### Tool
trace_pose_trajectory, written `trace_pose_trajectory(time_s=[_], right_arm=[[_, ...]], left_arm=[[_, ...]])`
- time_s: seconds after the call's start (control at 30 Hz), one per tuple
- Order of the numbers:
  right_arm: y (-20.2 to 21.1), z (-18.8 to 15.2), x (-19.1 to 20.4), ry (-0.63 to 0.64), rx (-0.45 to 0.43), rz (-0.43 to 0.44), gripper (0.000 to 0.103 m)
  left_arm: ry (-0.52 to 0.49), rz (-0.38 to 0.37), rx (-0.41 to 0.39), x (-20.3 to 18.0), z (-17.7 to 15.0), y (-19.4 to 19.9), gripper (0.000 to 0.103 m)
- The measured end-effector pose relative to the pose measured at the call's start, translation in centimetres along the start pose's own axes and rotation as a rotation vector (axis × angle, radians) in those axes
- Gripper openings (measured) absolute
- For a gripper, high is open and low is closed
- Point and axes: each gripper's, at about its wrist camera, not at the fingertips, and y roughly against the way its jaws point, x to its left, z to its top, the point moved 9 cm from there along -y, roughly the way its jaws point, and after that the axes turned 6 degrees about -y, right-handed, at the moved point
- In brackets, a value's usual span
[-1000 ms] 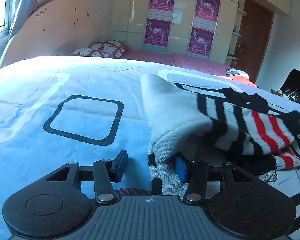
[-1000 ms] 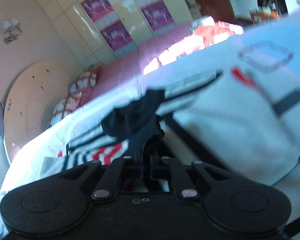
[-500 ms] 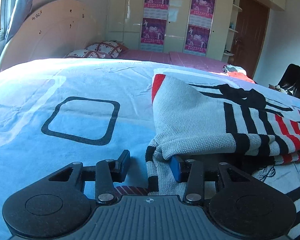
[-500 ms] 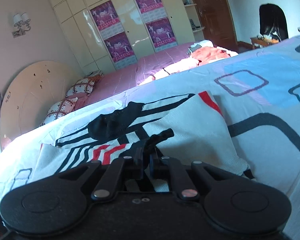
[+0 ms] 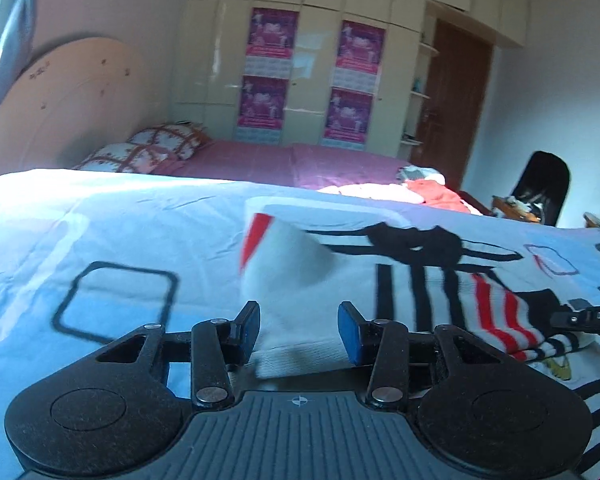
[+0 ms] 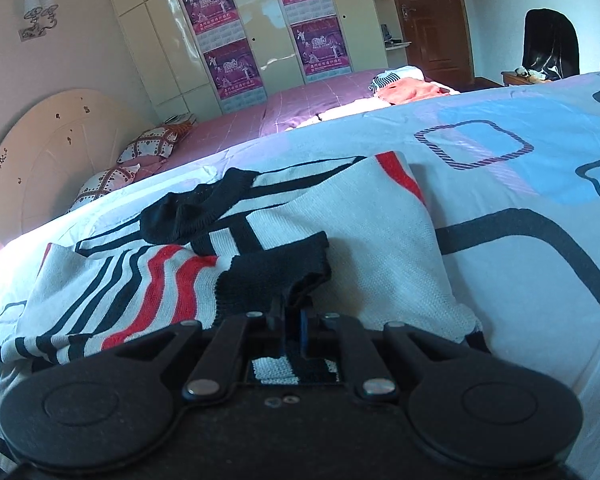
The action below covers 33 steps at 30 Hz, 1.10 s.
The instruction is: Fold small clothes
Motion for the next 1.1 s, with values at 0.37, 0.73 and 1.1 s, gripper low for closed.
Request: trace_pose_trajectory(time_s=[0.37,0.73,1.1], right_arm=[[1.5,1.0,-2.1,0.006,-0.044,-0.051,0.017],[-0.5,3.8,-0.2,0.038,-0.066,0.044,0.014],[-2.1,4.4,0.2,0.059,-0.074,0.017,0.022]], left_arm=[[-0.068,0.007,0.094,-1.5,-1.1,-3.8,0.044],[-0.055,-0.036,0.06,2.0,5.4,-12.1,0.044],[-0.046,-0.021,0.1,2.6,4.5,-13.9,0.053]])
